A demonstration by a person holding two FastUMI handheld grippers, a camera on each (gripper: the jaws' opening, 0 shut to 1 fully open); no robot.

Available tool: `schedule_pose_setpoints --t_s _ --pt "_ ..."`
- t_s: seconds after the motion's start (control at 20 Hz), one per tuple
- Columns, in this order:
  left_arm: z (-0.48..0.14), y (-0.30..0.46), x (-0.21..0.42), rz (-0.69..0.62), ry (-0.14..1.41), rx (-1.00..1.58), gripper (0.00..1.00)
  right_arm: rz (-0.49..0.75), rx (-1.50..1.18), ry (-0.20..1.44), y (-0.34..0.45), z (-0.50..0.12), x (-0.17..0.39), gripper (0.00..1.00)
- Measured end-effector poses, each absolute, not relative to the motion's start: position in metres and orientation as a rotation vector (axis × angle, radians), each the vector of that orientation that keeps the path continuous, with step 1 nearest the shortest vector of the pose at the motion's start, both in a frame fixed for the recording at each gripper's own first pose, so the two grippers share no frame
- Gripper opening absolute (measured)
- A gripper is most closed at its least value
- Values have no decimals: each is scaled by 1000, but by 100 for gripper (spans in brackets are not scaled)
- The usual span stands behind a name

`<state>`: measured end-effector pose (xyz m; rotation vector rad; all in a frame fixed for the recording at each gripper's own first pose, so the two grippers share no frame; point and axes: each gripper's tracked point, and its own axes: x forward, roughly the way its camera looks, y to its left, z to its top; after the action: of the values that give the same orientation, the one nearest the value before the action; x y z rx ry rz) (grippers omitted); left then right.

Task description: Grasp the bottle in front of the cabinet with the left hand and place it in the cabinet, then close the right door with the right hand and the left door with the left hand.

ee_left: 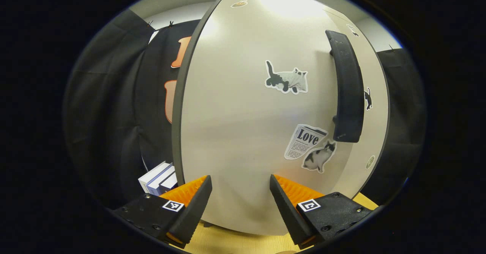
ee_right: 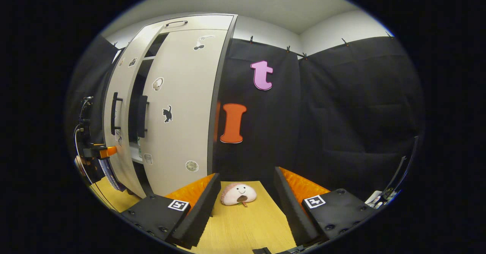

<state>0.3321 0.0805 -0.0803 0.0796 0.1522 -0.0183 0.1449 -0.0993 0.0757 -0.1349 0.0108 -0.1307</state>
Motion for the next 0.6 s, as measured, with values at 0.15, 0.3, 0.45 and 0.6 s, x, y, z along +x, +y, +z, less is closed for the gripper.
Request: schedule_pose_setpoints --t_s 0.15,0.3,0.45,0.6 --pt "-82 74 338 -20 153 100 94 -127 -134 15 -101 75 147 94" --pt "-87 66 341 -36 166 108 94 -122 -126 33 -103 69 153 94" --pt "-88 60 347 -28 182 125 94 -107 -121 48 -101 64 160 94" --pt "-76 53 338 -25 182 67 94 -86 -126 52 -100 71 170 94"
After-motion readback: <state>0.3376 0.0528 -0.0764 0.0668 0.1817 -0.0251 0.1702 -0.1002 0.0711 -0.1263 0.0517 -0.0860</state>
